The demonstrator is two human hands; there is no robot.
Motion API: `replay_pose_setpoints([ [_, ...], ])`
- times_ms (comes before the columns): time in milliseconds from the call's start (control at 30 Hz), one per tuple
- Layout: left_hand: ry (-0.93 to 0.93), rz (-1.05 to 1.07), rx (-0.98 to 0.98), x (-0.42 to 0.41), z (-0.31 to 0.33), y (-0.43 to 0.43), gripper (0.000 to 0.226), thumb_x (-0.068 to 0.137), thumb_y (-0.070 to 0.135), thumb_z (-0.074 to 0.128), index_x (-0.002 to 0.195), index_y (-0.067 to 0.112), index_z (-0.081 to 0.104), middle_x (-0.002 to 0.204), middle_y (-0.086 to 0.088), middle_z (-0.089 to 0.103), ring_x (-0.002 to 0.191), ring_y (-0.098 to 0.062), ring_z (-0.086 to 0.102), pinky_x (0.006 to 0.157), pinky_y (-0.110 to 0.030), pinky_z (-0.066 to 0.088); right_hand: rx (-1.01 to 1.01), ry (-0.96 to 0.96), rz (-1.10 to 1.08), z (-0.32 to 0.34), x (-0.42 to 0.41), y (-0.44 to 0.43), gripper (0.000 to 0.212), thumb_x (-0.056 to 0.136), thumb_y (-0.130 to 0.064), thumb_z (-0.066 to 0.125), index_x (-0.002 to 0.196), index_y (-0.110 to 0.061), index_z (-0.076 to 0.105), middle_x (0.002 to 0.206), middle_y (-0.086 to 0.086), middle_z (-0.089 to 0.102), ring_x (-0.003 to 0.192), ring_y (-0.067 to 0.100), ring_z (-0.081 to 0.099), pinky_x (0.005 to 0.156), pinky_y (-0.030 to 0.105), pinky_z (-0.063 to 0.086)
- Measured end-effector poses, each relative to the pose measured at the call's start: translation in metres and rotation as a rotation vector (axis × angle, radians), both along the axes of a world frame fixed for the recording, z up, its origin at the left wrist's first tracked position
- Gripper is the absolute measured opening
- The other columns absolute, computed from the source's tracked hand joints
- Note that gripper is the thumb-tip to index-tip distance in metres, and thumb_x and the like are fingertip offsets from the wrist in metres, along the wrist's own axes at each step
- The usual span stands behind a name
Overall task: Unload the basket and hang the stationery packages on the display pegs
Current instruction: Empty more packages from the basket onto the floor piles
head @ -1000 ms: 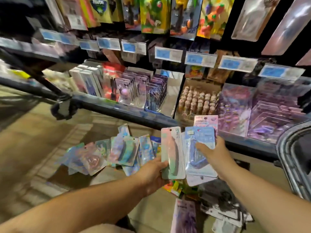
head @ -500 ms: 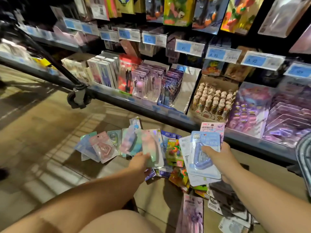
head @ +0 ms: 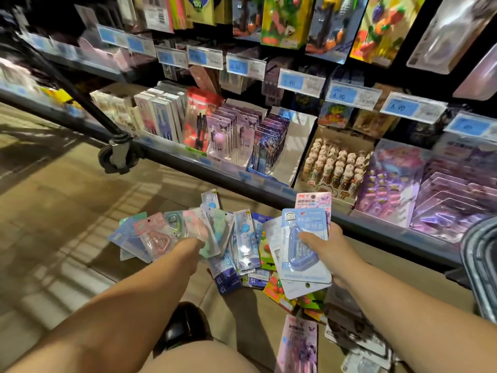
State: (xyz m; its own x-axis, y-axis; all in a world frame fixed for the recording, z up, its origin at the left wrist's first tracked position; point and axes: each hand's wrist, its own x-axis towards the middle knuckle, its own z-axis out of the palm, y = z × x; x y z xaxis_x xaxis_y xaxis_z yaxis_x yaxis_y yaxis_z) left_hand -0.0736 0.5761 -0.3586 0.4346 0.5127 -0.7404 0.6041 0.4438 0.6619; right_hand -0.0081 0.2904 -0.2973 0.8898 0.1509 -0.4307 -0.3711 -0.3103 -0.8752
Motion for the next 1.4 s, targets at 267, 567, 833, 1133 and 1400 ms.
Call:
replay_pose_setpoints([
  [267,-0.218,-0.44,-0.178,0.004,0.058,-0.086,0.03,0.098,0.042,0.053,0.112,0.017,0.062,0.103,0.0,0.067,0.091,-0.017,0.06,0.078,-0.034,0.047,0.035,0.038,-0.067,0.013,-0.012,0.014,0.084,0.063,-0.046,0.082,0.134,-0.026,0.041,0.121,-0.001,0.065,0.098,0.024,0.068,0.088,0.05,0.056],
  [567,-0.572,-0.628,-0.294,-0.007,0.077,-0.13,0.052,0.071,0.021,0.082,0.119,0.023,0.062,0.105,-0.011,0.074,0.093,-0.03,0.07,0.079,-0.043,0.052,0.153,-0.01,-0.111,0.023,-0.023,0.008,0.058,0.086,-0.024,0.073,0.131,-0.023,0.037,0.106,-0.007,0.062,0.088,0.01,0.064,0.062,0.025,0.051],
  [833,-0.609,-0.593,-0.338,-0.012,0.072,-0.125,0.064,0.071,0.018,0.076,0.129,0.004,0.051,0.083,-0.017,0.061,0.058,-0.024,0.057,0.049,-0.027,0.046,0.24,0.077,-0.167,0.028,-0.025,0.002,0.011,0.104,-0.035,0.043,0.111,-0.035,0.051,0.11,0.0,0.07,0.101,0.024,0.067,0.09,0.048,0.054],
  [1133,-0.535,-0.488,-0.412,-0.013,0.062,-0.119,0.031,0.077,0.017,0.076,0.099,0.009,0.055,0.062,-0.008,0.052,0.044,-0.018,0.043,0.045,-0.023,0.035,-0.023,-0.044,-0.201,0.036,-0.018,-0.028,0.017,0.103,-0.032,0.042,0.108,-0.029,0.058,0.101,0.001,0.07,0.096,0.021,0.068,0.091,0.049,0.053],
  [1400,-0.485,-0.459,-0.38,-0.023,0.052,-0.117,0.042,0.068,0.011,0.074,0.101,0.005,0.049,0.042,0.004,0.05,0.028,-0.008,0.043,0.033,-0.017,0.035,-0.257,0.11,-0.069,-0.008,-0.054,-0.074,0.019,0.101,-0.013,0.044,0.089,-0.02,0.057,0.105,0.018,0.067,0.092,0.031,0.063,0.077,0.034,0.044],
])
